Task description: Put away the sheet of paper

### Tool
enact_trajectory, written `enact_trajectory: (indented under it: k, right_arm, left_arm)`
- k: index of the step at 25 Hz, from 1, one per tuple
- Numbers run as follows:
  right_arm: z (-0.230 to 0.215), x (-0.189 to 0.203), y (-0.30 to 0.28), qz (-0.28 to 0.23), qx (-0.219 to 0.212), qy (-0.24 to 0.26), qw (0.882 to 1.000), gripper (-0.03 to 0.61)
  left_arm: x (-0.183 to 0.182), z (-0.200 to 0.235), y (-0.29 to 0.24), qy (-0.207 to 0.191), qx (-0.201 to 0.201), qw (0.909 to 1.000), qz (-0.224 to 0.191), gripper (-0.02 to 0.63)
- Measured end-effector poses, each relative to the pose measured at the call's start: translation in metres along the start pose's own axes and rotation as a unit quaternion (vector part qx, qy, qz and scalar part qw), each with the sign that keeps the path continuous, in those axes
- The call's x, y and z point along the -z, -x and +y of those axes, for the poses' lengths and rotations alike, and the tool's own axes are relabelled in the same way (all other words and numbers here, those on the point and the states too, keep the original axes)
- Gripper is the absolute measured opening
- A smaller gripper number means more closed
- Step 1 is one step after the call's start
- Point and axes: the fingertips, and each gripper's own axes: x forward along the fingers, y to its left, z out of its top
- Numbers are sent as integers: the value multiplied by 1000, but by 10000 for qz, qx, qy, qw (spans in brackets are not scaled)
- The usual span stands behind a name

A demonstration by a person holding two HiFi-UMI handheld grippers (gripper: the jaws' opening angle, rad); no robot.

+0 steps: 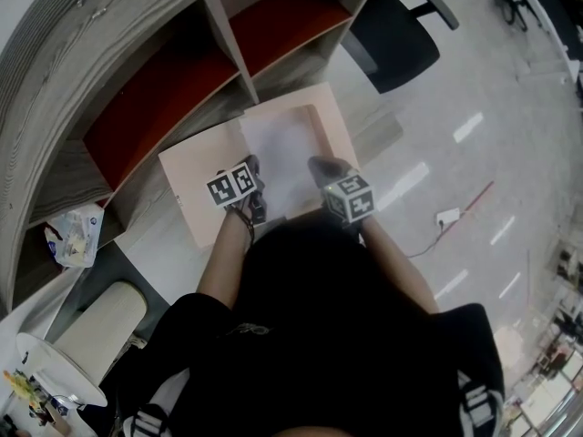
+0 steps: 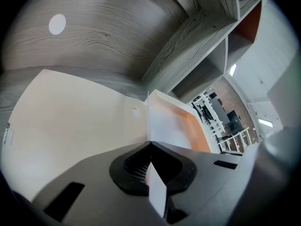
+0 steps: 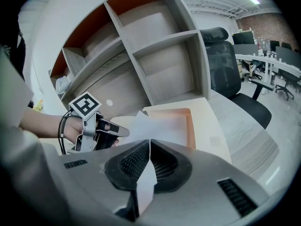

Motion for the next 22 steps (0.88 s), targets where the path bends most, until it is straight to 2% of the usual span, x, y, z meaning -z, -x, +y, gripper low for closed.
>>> enact_trajectory:
  k: [22]
  right_arm:
    - [-2,8,19,-126,172,-154,9997,23]
  left_arm:
    - [11,-28,-20,-106,238,9995,199,46]
